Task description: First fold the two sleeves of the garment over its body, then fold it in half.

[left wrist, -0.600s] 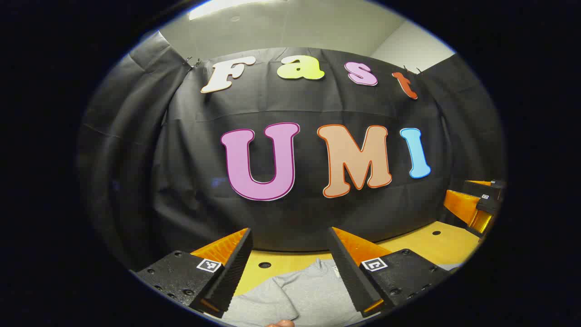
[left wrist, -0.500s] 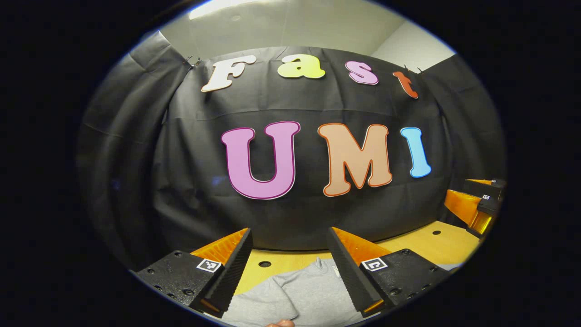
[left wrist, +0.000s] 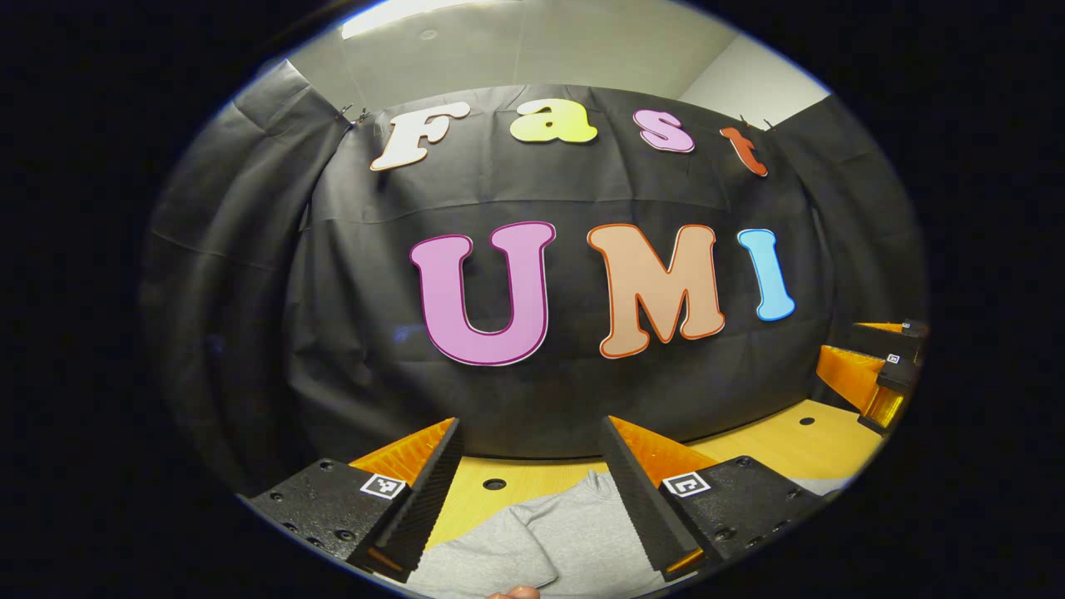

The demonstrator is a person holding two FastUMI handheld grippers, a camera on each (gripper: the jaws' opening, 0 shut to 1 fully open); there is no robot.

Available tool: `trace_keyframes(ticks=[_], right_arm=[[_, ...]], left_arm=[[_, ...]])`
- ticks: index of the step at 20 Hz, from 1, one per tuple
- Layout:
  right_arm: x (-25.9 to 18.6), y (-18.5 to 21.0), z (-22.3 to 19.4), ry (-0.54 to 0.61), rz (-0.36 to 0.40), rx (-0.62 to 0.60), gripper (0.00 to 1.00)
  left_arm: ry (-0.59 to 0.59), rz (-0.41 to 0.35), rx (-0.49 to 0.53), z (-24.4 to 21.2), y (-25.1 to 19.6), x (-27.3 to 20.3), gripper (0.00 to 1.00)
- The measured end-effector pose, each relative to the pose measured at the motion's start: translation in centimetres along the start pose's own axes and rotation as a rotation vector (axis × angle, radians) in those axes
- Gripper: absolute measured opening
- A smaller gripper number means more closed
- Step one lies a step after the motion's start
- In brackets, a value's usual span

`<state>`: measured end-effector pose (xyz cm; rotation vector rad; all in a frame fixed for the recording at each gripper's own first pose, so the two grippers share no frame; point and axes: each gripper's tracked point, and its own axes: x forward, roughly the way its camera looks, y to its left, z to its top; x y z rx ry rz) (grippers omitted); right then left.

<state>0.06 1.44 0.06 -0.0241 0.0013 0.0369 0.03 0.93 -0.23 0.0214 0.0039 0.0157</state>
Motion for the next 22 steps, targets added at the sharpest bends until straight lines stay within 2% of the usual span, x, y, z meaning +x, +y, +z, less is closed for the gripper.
trace_keyframes(ticks=[15, 19, 22], right_arm=[[0.0, 0.4, 0.6, 0.000, 0.024, -0.033, 0.97], [-0.4, -1.9, 0.6, 0.019, 0.018, -0.041, 0.97], [-0.7, -5.6, -0.2, 0.052, -0.043, -0.079, 0.97]], left_arm=[[-0.005, 0.022, -0.007, -0.3, 1.0, 0.1, 0.95], [-0.004, 0.016, -0.017, -0.5, 0.7, 0.2, 0.95], [0.012, 0.002, -0.033, -1.0, 0.1, 0.3, 0.95]])
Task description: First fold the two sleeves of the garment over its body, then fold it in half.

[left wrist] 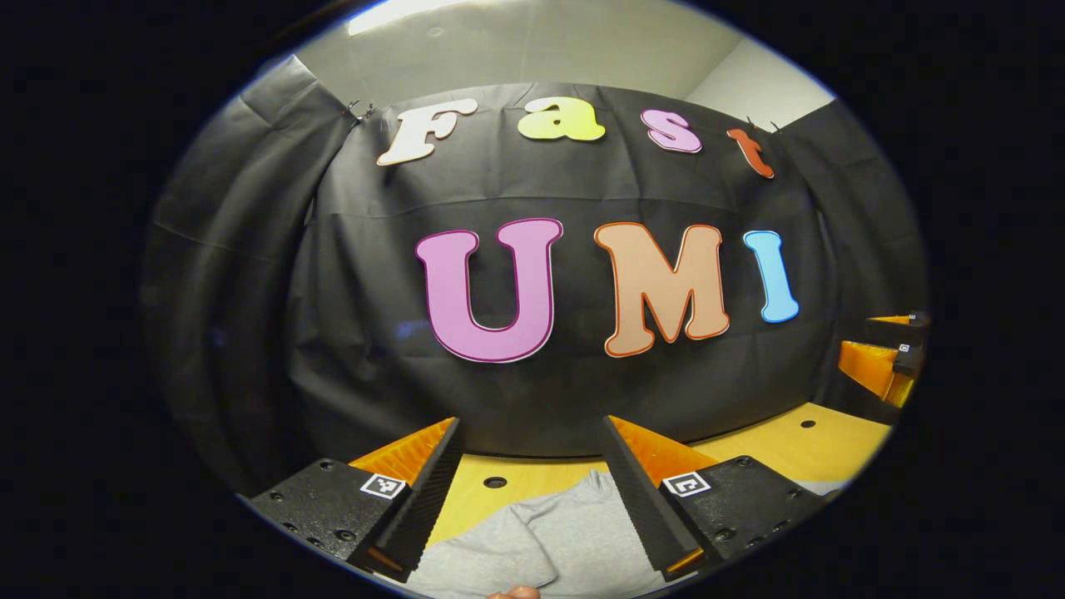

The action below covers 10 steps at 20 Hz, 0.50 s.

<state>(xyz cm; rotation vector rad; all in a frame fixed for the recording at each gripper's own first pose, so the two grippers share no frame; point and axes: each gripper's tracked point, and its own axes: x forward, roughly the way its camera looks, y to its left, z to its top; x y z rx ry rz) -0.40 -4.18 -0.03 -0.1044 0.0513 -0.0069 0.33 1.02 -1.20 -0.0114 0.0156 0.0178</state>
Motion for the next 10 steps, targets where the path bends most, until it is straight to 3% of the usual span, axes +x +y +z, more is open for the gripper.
trace_keyframes(ticks=[10], right_arm=[[-1.3, -11.5, -5.0, 0.122, -0.154, -0.129, 0.97]], left_arm=[[0.041, -0.033, -0.009, -1.3, -1.9, 0.4, 0.95]])
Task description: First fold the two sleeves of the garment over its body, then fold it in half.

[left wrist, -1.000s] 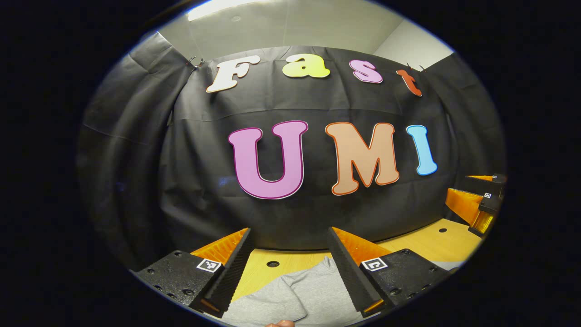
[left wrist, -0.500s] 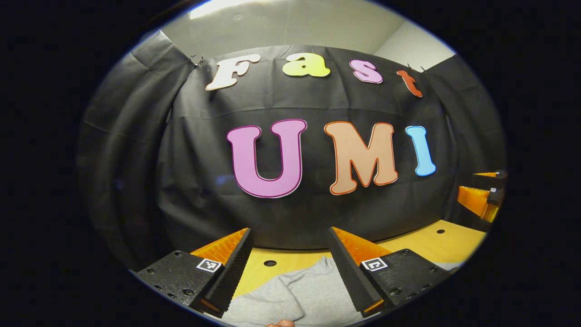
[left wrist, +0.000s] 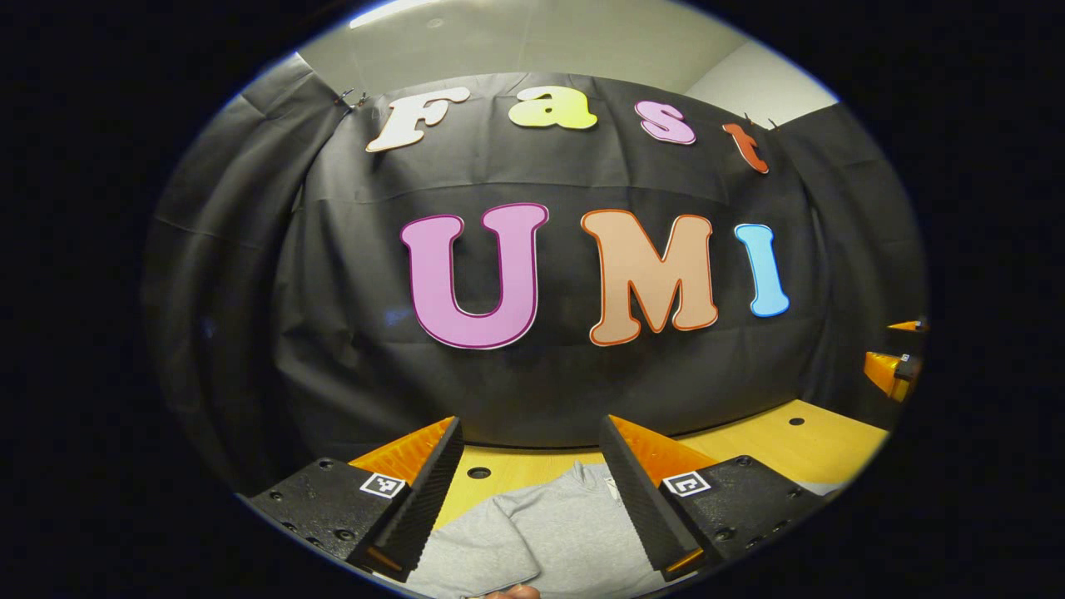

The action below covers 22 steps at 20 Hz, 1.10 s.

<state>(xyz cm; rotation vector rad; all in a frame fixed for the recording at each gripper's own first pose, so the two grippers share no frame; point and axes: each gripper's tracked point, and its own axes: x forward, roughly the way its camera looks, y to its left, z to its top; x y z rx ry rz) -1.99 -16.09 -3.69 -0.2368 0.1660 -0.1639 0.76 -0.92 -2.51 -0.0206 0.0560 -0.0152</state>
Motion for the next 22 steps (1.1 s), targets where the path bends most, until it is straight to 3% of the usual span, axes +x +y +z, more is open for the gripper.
trace_keyframes(ticks=[11, 22], right_arm=[[-3.6, -9.1, -10.1, 0.234, -0.090, -0.094, 0.98], [-8.7, -13.8, -19.7, 0.462, -0.145, -0.125, 0.98]], left_arm=[[0.008, -0.035, 0.020, -0.4, -2.4, 0.5, 0.96], [0.014, -0.076, 0.042, -0.6, -5.0, 0.8, 0.95]])
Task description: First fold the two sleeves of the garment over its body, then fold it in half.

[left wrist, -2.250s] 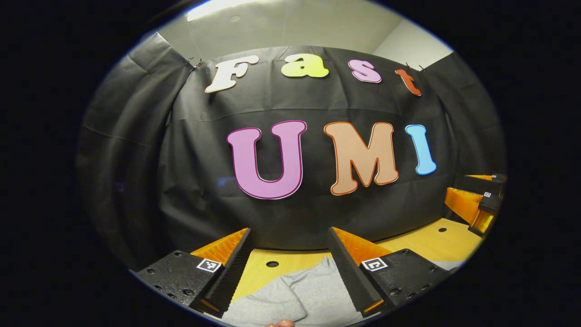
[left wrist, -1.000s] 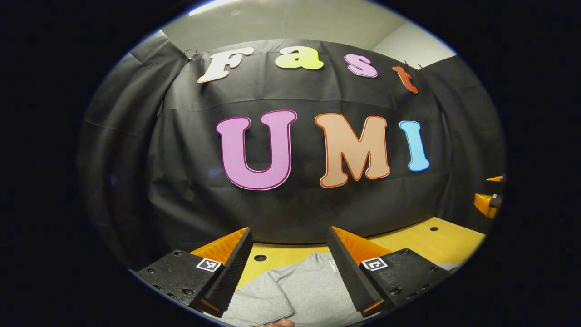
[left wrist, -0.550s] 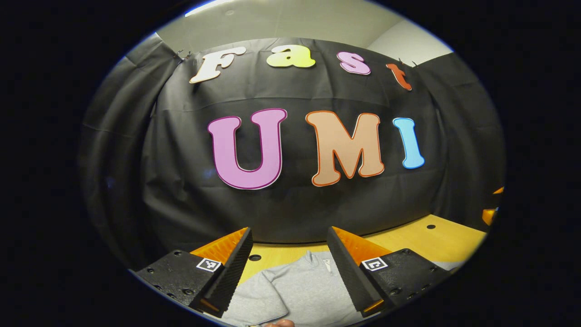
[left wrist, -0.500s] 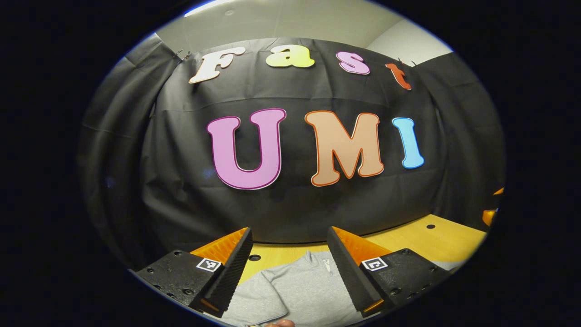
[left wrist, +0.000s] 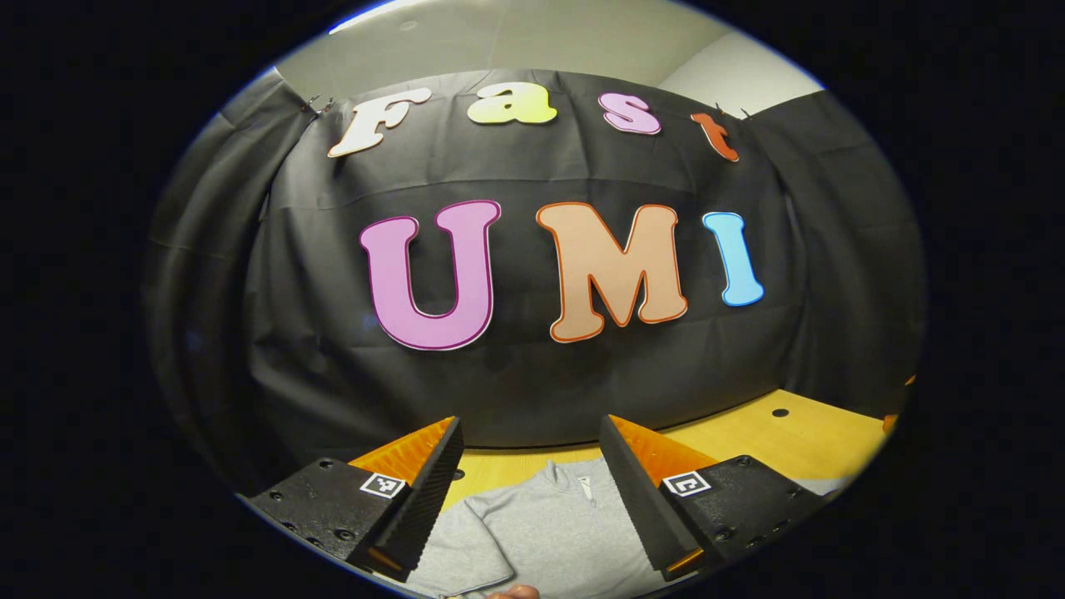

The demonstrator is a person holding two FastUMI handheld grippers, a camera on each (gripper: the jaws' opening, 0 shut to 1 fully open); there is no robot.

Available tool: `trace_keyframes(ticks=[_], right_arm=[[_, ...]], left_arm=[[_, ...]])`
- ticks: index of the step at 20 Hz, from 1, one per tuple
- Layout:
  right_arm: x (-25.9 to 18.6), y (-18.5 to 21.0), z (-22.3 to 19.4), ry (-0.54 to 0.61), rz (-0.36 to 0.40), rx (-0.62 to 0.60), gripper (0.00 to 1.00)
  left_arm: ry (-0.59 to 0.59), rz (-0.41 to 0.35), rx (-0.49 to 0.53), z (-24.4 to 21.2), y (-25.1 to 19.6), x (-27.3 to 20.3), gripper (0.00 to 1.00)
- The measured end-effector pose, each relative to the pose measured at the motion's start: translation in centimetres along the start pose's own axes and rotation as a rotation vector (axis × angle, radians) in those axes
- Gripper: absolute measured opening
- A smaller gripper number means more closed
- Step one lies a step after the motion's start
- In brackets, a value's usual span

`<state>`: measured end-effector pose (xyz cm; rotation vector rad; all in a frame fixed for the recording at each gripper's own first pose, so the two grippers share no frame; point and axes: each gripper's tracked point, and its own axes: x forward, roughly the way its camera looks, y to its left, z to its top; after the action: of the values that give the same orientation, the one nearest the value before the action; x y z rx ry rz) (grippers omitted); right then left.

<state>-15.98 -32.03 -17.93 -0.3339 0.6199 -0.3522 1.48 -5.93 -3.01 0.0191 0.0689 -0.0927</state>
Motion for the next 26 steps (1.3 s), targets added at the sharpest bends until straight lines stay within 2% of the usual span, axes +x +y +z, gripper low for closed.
trace_keyframes(ticks=[2, 5, 9, 21, 24, 26], right_arm=[[0.0, -0.2, -3.1, 0.079, 0.007, 0.007, 0.98], [-0.6, 0.8, -7.1, 0.196, 0.058, 0.042, 0.98], [-1.2, 1.9, -11.2, 0.300, 0.097, 0.061, 0.99], [-1.6, 5.0, -17.2, 0.479, 0.186, 0.127, 0.95], [-1.8, 5.7, -18.0, 0.506, 0.197, 0.158, 0.97], [-1.9, 5.8, -18.2, 0.525, 0.196, 0.181, 0.92]], left_arm=[[0.007, -0.005, 0.002, -0.2, -0.3, 0.0, 0.96], [0.019, -0.011, 0.009, -0.5, -0.7, 0.1, 0.95], [0.017, -0.021, 0.027, -0.6, -1.1, 0.0, 0.96], [0.030, 0.002, 0.021, -1.1, -0.6, 0.0, 0.95], [0.029, -0.001, 0.023, -1.0, -0.7, 0.1, 0.95], [0.032, -0.005, 0.019, -1.1, -0.8, 0.2, 0.95]])
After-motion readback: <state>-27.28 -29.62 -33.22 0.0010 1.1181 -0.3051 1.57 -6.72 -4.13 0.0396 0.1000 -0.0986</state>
